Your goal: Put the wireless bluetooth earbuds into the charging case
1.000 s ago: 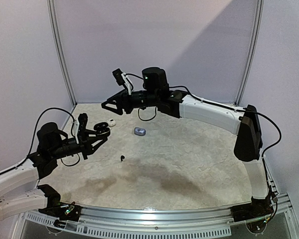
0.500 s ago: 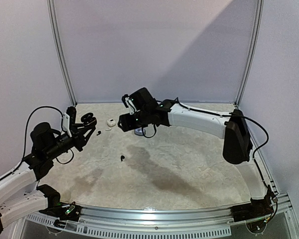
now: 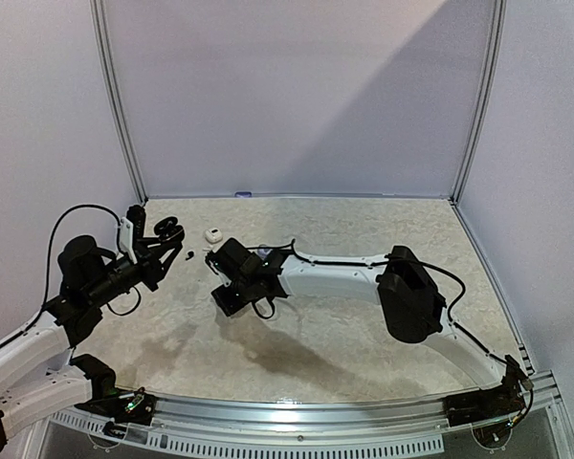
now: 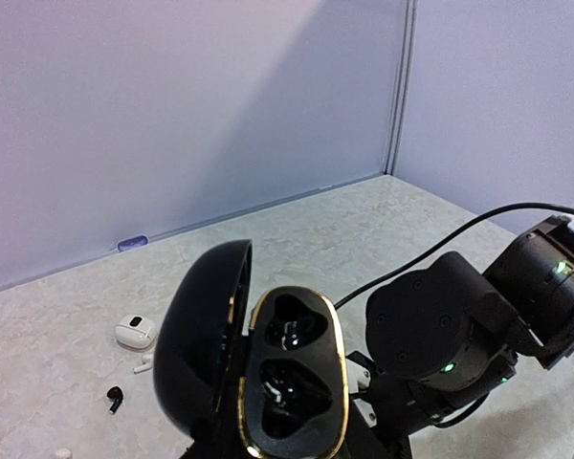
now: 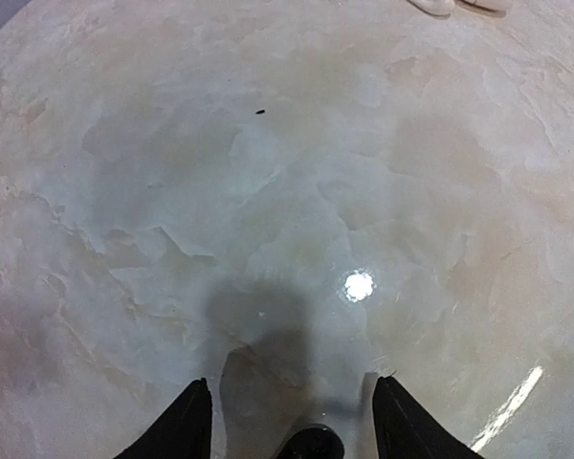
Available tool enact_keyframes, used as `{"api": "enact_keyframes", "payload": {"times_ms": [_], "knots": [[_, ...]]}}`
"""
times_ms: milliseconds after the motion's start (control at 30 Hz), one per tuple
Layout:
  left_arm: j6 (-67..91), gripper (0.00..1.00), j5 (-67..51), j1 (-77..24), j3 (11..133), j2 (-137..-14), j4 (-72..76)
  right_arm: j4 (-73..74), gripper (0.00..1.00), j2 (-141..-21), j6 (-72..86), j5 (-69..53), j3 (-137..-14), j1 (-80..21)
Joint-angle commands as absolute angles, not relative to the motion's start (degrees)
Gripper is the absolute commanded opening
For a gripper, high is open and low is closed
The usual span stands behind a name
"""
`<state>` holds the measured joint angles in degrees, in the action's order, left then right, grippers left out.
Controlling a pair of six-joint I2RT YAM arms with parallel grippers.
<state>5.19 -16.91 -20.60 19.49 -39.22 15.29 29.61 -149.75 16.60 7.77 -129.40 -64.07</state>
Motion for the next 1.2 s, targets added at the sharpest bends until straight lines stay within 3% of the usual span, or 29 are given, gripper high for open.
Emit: {"api": "enact_keyframes", "payload": {"times_ms": [0, 733, 1167], "knots": [[4.92, 0.0, -17.29, -19.94, 18.37, -38.89, 15.35, 29.96, 0.55, -151.74, 13.05, 11.54, -131.4, -63.46], [5.01, 0.0, -17.87, -19.34, 18.37, -38.86, 15.42, 33.31, 0.19, -148.65, 9.47, 6.36, -124.5, -64.26], [5.19, 0.0, -18.27, -19.26, 18.28, -38.7, 15.63, 35.99, 0.2, -142.0, 6.37, 4.95, -114.45, -64.29]]}}
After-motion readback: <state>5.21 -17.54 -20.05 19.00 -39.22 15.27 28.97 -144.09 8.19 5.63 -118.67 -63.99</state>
